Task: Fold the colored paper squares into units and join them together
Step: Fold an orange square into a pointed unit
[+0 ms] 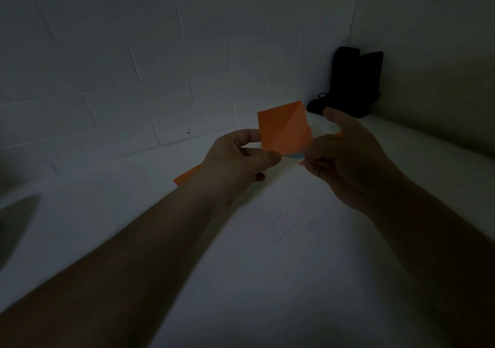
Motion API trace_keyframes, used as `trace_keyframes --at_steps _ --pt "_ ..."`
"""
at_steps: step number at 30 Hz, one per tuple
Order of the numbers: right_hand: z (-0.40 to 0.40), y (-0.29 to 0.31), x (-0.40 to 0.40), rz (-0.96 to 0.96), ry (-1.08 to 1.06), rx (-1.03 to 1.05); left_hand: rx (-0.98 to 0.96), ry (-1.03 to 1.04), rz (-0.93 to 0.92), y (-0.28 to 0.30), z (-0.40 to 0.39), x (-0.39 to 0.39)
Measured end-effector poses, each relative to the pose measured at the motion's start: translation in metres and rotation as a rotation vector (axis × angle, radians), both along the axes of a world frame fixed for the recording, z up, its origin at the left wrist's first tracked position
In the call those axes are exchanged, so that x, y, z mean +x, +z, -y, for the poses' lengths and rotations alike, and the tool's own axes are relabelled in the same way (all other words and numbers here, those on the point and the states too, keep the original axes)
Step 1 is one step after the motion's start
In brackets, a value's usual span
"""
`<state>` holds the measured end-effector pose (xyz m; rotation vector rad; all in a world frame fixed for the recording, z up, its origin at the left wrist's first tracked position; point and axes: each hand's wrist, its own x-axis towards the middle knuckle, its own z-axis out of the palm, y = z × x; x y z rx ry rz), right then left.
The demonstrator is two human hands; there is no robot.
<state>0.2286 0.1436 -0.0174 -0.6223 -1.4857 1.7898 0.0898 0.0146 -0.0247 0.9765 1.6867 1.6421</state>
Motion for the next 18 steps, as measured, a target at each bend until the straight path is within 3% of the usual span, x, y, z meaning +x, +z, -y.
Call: trace_keyframes --at_steps 8,11,18 --pt "0.004 -0.001 0.005 0.051 0.101 0.121 0.043 0.002 0.054 -0.002 -0.001 -0.002" --pt "0.006 -0.001 0.004 0.035 0.088 0.105 0.096 -0.037 0.13 -0.001 -0.002 0.002" --pt "0.014 -0.001 0.0 0.009 0.099 0.023 0.101 -0.031 0.091 -0.003 -0.002 0.009"
